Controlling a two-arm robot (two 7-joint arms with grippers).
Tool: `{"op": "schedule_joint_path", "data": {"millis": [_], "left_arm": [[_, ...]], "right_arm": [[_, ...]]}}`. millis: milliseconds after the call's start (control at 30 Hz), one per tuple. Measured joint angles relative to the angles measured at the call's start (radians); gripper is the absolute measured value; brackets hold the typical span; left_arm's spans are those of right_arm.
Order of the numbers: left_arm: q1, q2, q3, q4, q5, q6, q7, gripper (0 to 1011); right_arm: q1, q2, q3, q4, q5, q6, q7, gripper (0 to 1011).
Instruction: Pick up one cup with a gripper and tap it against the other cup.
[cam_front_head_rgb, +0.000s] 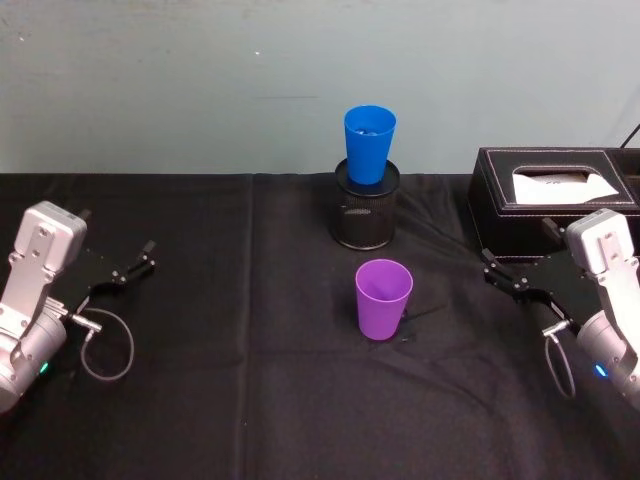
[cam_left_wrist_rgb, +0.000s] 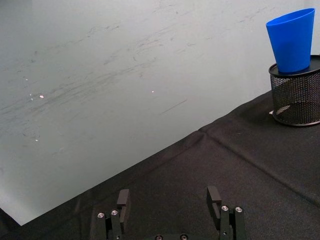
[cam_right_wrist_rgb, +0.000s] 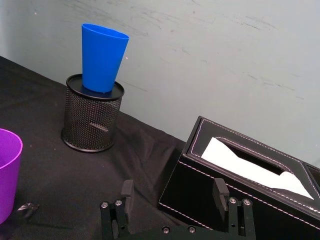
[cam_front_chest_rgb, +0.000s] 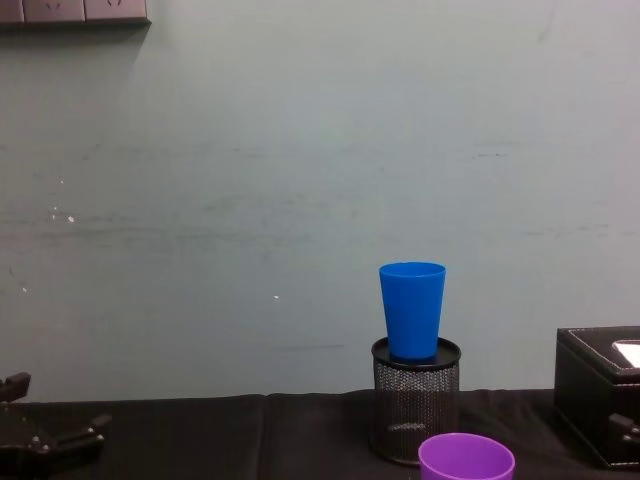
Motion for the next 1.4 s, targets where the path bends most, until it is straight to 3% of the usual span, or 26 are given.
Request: {"op": "schedule_joint_path", "data": {"millis": [1400], "left_arm": [[0.000, 0.000, 0.000, 0.000, 0.000, 0.000, 0.000, 1000]], "right_arm": [[0.000, 0.000, 0.000, 0.000, 0.000, 0.000, 0.000, 1002]]}}
